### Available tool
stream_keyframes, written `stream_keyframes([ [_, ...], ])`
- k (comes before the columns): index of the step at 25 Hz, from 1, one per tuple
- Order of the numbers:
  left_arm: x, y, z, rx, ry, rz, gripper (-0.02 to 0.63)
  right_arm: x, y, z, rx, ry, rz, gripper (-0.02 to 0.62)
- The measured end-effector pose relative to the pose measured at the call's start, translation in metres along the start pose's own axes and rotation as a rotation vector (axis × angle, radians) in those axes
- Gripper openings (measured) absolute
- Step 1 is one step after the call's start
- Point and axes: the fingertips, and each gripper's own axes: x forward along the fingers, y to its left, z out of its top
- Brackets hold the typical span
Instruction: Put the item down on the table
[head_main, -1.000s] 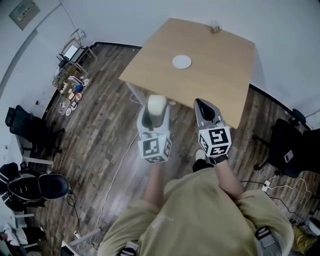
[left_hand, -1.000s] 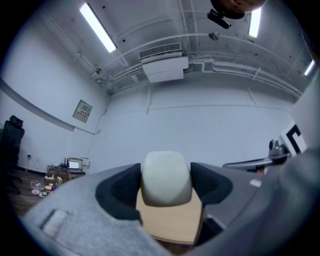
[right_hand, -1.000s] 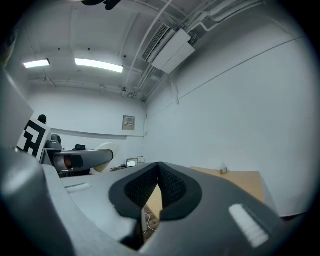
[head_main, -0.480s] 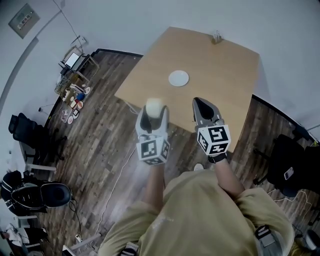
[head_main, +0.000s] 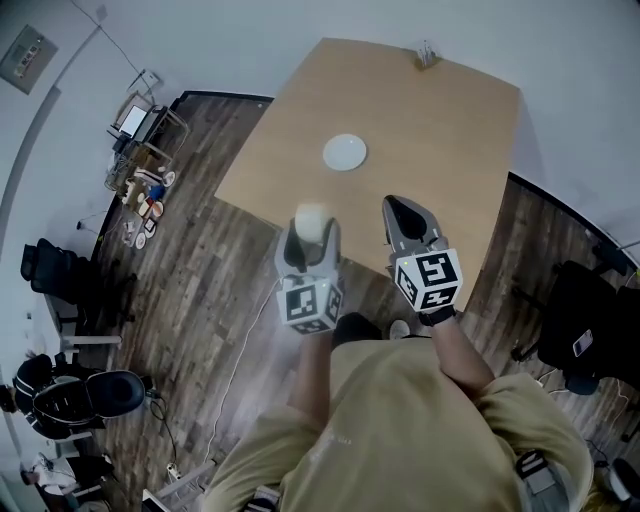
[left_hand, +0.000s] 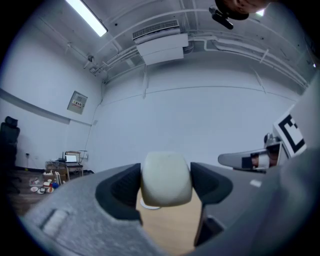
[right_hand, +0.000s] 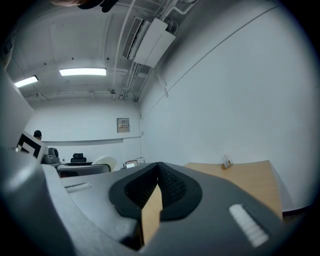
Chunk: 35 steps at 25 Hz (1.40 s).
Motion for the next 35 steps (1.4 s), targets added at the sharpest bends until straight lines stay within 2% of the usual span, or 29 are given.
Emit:
stream_keyframes([
  [8, 0.046, 0.029, -0.032, -0.048, 0.057, 0.003, 0.310, 0.044, -0.014, -0.039, -0.006, 0.113, -0.025, 0.005],
  [21, 0.217, 0.096, -0.077, -0.128, 0.158, -0.069, 0.310, 0.199, -0.064, -0.061, -0.010, 0.229, -0.087, 0.005],
  [29, 0.299, 0.108, -0.138, -0.172, 0.290, -0.150, 0.310, 0.263, -0.110, -0.103, 0.040, 0.338, -0.159, 0.005],
  [35, 0.345, 0.102, -0.191, -0.166, 0.380, -0.204, 0.310, 0.291, -0.134, -0.146, 0.092, 0.414, -0.185, 0.005],
])
